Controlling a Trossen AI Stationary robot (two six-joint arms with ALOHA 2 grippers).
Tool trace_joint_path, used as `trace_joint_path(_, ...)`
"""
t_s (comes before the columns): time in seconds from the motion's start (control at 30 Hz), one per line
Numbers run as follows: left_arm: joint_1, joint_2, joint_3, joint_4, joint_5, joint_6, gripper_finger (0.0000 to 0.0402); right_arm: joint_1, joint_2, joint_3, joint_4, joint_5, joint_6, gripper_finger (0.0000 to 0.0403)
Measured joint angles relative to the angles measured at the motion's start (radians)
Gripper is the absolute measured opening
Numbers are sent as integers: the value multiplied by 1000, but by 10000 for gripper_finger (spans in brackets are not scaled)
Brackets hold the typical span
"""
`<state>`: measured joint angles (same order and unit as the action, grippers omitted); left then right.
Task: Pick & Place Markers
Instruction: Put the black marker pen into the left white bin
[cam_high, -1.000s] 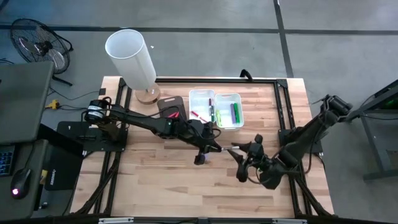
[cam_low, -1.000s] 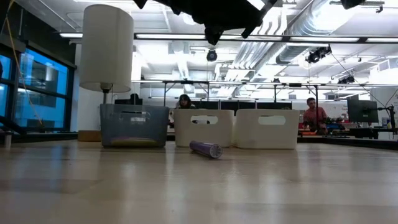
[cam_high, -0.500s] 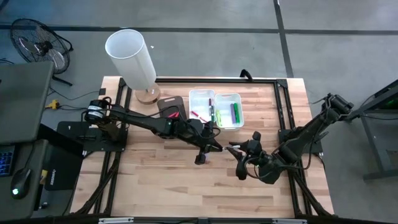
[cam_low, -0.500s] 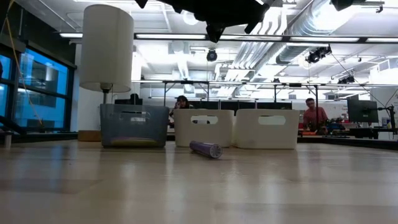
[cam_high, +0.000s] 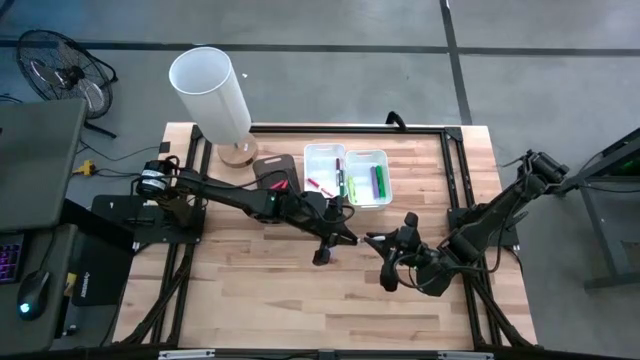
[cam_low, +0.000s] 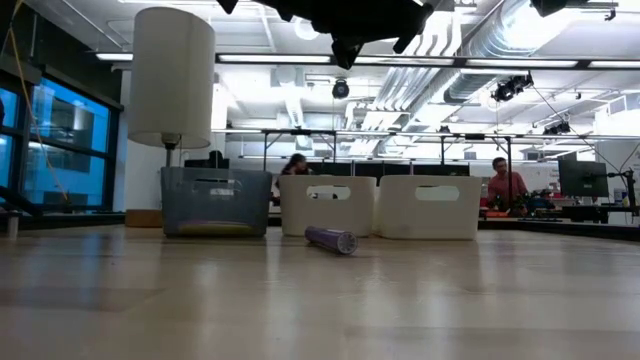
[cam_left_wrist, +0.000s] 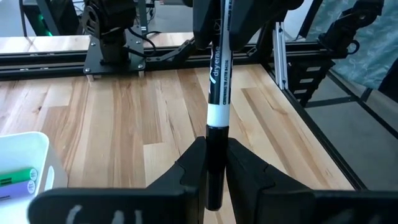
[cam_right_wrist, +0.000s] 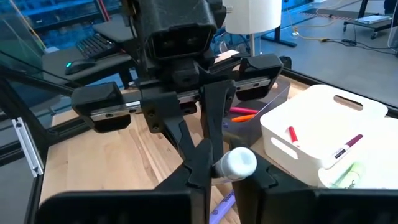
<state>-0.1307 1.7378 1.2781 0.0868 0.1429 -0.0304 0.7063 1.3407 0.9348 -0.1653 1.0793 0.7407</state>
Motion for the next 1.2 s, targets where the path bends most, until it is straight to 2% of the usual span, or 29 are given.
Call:
trace_joint_path(0.2,0,0,0,0,0,-1,53,0,0,0,-2,-2,0,31)
trace_joint_path(0.53,0,-6,0,-26,10,-1,181,0,1,0,-5,-15,0,28)
trace_joint_path(0.7,14,-89,2,-162,-62,0,209,0,1,0,-14,-23,16,31)
trace_joint_path(1.03,45,-322,3,-596,-237,-49,211,-26,1,-1,-12,-62,18,31)
trace_joint_path(1.1,45,-363,-2,-704,-255,-68,211,-50,1,-1,-9,-94,14,30)
trace_joint_path(1.2,45,-412,-3,-780,-261,-117,211,-91,1,-1,8,-139,-20,31)
